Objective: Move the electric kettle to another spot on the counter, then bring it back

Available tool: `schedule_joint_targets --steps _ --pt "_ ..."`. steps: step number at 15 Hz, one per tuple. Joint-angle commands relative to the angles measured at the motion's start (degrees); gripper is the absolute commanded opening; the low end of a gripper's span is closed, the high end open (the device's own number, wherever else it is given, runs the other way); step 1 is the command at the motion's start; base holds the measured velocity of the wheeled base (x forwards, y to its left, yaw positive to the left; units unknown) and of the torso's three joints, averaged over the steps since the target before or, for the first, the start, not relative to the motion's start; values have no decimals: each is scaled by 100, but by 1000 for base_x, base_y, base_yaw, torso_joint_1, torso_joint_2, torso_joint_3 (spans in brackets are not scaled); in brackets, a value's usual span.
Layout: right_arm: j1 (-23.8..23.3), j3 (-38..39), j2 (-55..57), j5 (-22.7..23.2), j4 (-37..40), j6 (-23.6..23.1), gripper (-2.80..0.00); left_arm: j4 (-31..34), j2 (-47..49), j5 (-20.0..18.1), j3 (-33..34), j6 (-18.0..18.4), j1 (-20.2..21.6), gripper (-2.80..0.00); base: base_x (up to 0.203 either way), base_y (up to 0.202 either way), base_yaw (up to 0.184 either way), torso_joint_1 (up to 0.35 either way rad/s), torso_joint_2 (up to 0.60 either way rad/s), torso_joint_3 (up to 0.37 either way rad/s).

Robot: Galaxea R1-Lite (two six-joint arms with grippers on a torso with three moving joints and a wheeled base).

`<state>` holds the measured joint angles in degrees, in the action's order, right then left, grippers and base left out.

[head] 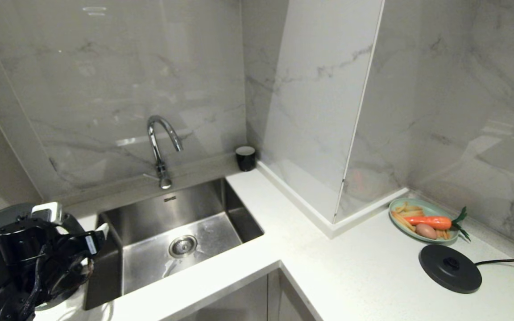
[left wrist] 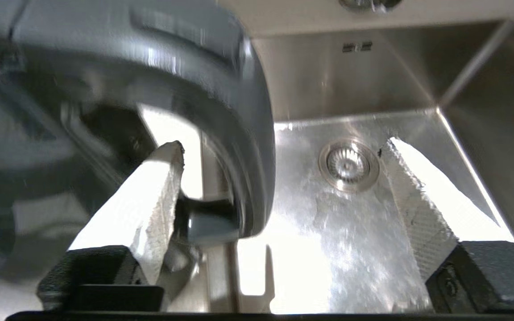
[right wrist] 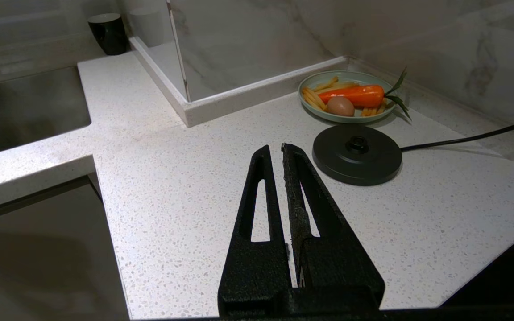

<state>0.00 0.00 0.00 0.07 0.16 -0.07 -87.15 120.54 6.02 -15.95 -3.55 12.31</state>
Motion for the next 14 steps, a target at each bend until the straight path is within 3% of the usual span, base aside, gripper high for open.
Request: schedule_joint_targets --steps 1,10,14 --pt "0 0 0 1 2 -7 -280 -51 -84 -108 264 -17 -1 0 0 0 0 0 0 0" --pt "0 0 0 1 2 -10 -280 -51 -829 -528 1261 -142 -1 0 0 0 0 0 0 0" --pt "0 0 0 1 2 -1 -280 -51 -1303 -537 1585 -204 -31 0 0 0 0 0 0 0"
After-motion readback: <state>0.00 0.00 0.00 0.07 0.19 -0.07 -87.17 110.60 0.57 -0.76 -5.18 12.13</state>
